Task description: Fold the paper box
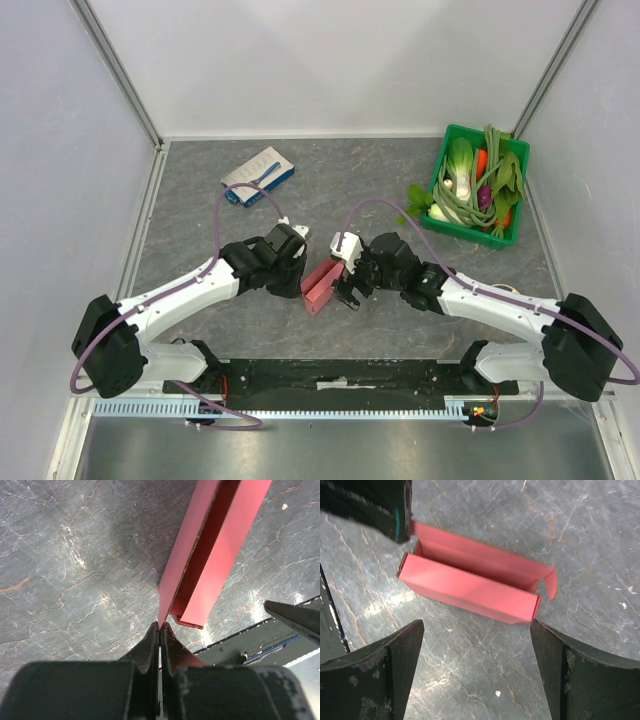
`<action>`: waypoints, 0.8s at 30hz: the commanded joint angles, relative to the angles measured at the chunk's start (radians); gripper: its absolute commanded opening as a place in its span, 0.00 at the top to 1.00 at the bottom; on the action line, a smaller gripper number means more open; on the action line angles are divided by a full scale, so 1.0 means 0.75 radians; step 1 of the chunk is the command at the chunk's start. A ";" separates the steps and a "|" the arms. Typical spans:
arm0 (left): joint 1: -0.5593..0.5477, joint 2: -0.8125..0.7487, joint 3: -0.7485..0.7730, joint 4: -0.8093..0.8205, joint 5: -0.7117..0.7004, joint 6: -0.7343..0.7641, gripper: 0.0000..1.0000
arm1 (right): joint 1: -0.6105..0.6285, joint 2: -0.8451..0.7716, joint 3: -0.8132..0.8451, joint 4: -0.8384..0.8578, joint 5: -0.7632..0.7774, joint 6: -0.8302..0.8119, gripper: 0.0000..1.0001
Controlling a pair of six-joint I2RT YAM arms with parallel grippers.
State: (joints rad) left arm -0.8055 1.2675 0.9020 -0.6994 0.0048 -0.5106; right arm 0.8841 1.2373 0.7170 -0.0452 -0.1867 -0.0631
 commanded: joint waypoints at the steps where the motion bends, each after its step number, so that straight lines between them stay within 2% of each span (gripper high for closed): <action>1: -0.006 0.014 0.022 0.047 0.032 0.063 0.98 | -0.044 0.023 -0.117 0.299 -0.228 -0.186 0.05; 5: -0.006 0.016 0.029 0.029 0.024 0.094 0.98 | -0.048 0.046 -0.122 0.332 -0.034 -0.243 0.04; 8: -0.004 0.012 0.033 0.027 0.014 0.104 0.98 | -0.056 0.074 -0.091 0.312 0.075 -0.111 0.04; 10: -0.004 0.006 0.049 0.020 0.034 0.110 0.95 | -0.058 0.103 -0.022 0.243 0.141 0.080 0.06; 15: -0.002 -0.066 0.035 0.088 0.128 0.118 0.70 | -0.060 0.026 -0.087 0.248 0.167 0.321 0.06; 18: -0.002 -0.105 0.037 0.104 0.155 0.126 0.60 | -0.058 -0.030 -0.111 0.222 0.192 0.413 0.06; 20: 0.002 -0.119 0.043 0.108 0.159 0.127 0.45 | -0.058 -0.046 -0.095 0.157 0.224 0.475 0.06; 23: 0.017 -0.144 0.057 0.100 0.147 0.131 0.41 | -0.058 -0.062 -0.079 0.067 0.302 0.605 0.05; 24: 0.023 -0.152 0.061 0.100 0.137 0.133 0.35 | -0.060 -0.067 -0.064 0.062 0.296 0.624 0.04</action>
State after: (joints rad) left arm -0.8028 1.1904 0.9051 -0.6548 0.0887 -0.4477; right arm 0.8421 1.2167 0.6380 0.0704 -0.0299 0.2615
